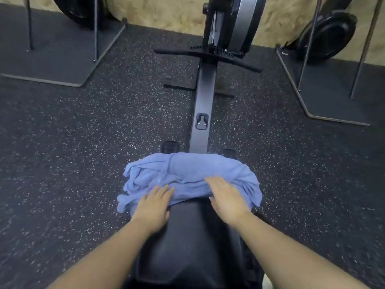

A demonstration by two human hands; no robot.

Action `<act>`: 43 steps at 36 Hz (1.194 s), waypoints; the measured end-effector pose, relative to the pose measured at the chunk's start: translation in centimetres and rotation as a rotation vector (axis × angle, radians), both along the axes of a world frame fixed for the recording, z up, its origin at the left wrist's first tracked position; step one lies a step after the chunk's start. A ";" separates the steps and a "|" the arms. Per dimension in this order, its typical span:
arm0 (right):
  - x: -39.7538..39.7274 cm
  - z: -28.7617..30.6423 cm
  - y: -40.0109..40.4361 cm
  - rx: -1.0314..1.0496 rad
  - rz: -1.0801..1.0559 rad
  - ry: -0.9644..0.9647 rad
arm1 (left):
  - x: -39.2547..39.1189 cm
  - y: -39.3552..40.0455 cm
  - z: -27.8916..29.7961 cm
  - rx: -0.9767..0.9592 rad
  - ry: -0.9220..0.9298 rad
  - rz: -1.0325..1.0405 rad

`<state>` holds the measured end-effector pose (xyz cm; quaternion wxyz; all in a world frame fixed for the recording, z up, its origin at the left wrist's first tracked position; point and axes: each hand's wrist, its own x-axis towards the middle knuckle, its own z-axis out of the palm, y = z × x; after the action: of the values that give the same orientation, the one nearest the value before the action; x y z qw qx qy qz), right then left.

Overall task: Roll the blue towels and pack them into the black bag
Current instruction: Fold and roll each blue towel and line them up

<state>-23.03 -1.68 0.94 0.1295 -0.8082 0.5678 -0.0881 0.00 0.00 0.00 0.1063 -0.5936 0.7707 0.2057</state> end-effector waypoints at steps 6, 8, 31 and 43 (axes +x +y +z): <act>-0.9 -1.6 -1.3 0.005 0.041 0.127 | -0.2 -2.0 -3.0 0.045 -0.008 0.010; -1.0 -1.8 -1.4 0.028 0.054 0.211 | -0.5 -2.4 -3.5 0.011 -0.018 -0.003; -1.9 6.1 6.7 0.099 0.001 0.099 | 3.2 2.1 6.8 -0.263 0.390 0.313; -1.2 20.9 15.8 -0.048 -0.199 0.023 | 3.7 11.1 20.1 -0.561 0.458 0.254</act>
<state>-24.23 14.16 21.86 0.0941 -0.7517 0.6443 -0.1045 3.67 11.12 20.08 -0.2617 -0.6290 0.7212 0.1257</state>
